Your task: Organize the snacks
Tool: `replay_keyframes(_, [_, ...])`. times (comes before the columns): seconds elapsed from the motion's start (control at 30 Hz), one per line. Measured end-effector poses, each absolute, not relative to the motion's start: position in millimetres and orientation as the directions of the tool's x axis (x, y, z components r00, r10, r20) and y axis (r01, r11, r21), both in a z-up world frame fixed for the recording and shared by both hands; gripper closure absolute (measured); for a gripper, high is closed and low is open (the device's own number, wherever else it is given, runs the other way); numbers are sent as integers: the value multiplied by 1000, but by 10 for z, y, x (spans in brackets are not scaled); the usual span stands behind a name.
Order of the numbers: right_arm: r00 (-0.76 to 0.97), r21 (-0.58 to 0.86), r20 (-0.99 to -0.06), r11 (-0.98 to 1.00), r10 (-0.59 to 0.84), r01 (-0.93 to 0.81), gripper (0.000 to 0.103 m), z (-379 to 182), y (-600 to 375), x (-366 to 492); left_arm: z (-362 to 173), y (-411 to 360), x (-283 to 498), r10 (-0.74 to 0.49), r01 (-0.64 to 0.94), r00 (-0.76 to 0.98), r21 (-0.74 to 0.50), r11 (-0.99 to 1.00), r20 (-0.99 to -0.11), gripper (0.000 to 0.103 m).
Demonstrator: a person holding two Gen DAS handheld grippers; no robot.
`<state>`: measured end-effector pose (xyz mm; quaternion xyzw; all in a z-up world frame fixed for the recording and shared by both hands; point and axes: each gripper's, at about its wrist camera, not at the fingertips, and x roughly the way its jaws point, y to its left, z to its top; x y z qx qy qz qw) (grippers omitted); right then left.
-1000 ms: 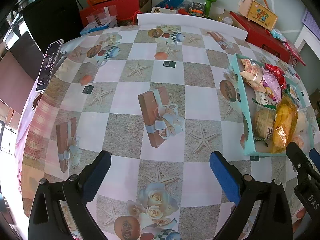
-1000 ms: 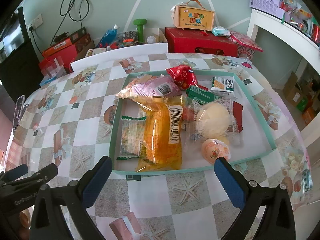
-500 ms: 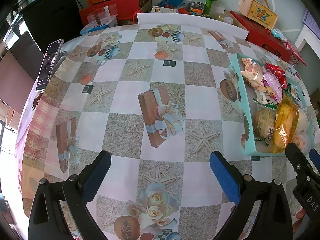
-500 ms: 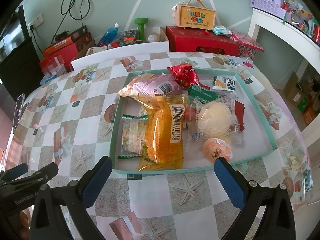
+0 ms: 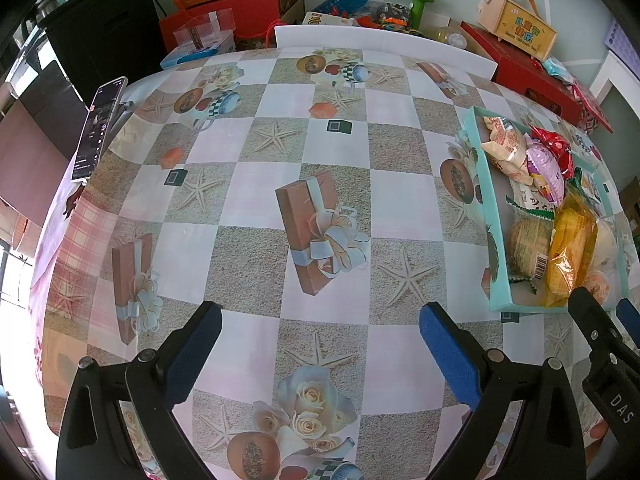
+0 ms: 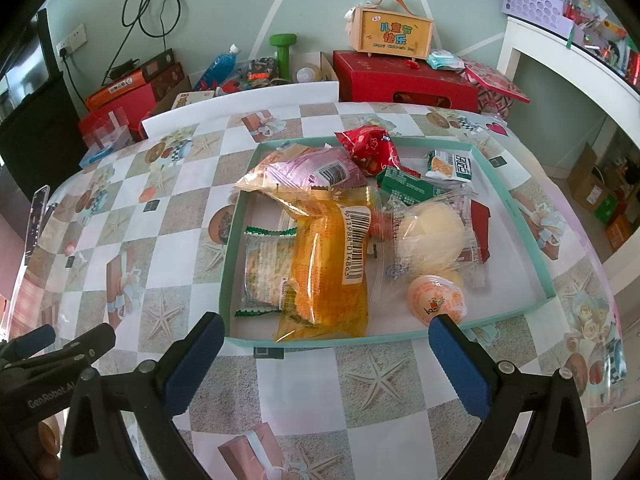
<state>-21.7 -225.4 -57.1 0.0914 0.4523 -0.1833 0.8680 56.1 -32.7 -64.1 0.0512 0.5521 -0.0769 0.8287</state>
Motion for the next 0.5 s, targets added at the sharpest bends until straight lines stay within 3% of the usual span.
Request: replay_keyframes(0.5, [522,-9,-820,916,-236,401,0,-576,-2240,-206,-643,-322,566,-71,184,378,0,983,-923,4])
